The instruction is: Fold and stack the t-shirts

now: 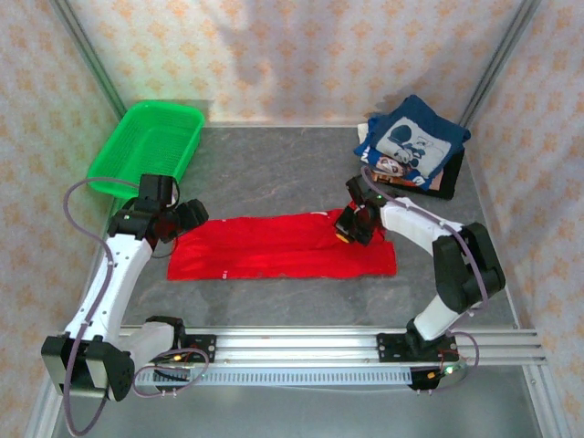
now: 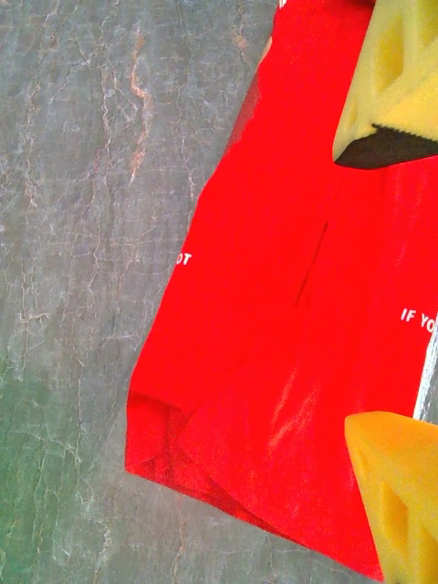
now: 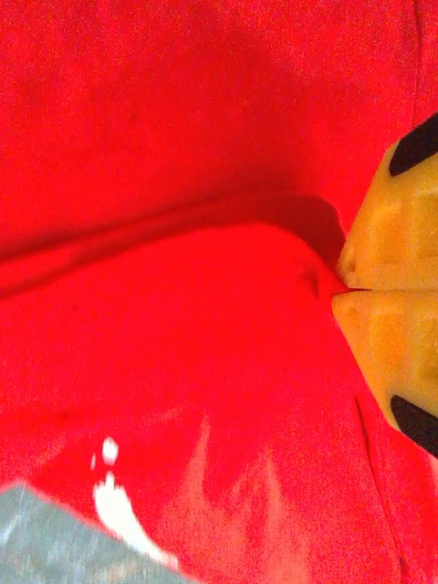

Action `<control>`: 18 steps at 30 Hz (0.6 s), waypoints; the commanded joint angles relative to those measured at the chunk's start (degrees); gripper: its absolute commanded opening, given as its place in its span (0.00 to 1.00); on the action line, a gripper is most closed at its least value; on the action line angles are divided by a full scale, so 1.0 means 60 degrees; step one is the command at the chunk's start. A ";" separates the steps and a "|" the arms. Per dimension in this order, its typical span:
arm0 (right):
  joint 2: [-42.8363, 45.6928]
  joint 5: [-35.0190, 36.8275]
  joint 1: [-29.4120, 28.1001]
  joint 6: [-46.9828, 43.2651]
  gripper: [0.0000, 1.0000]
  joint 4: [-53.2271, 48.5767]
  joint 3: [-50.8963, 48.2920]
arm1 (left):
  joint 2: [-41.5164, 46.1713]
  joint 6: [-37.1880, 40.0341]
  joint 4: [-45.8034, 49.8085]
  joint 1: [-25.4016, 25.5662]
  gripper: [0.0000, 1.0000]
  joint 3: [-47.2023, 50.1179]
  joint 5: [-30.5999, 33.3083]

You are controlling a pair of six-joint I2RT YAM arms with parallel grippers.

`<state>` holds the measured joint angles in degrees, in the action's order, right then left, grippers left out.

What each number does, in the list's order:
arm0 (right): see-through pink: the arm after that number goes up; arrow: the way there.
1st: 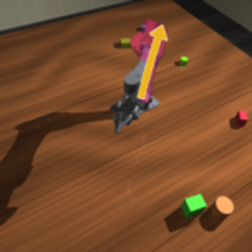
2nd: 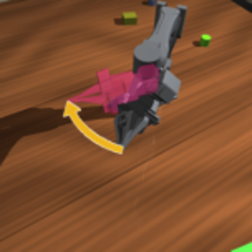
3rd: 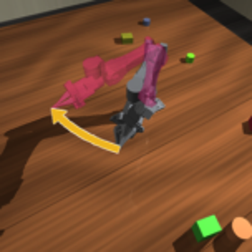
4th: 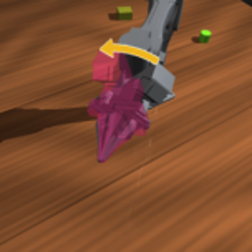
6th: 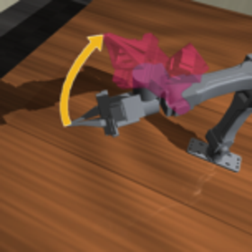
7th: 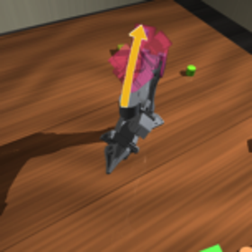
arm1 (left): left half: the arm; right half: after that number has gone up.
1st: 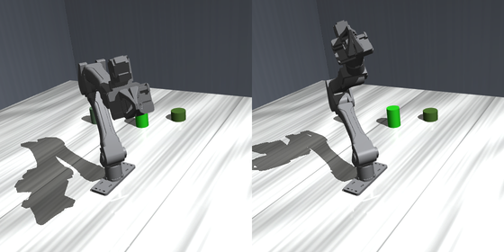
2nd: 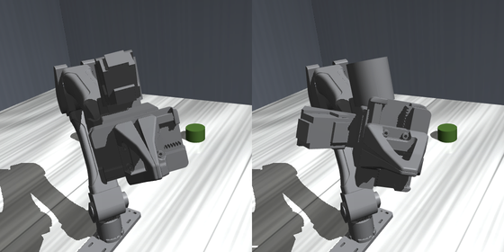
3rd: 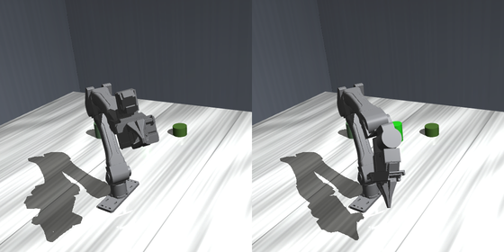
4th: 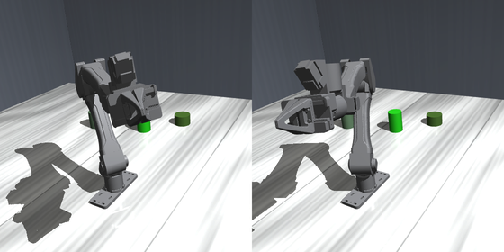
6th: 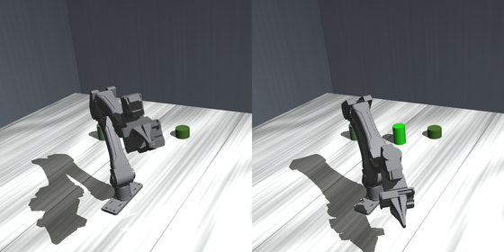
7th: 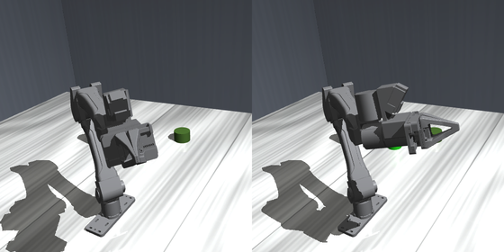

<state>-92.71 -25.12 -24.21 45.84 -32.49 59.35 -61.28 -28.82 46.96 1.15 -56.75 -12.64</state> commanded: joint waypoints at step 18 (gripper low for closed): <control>-0.2756 -0.0552 -0.0855 -0.0477 0.00 -0.0064 0.3396 | 0.0394 0.0111 0.0142 0.0101 0.72 0.0954 0.0474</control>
<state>-106.76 -27.88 -28.56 44.47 -31.66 77.25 -60.12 -28.45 46.94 1.15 -52.36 -11.27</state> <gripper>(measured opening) 0.042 0.717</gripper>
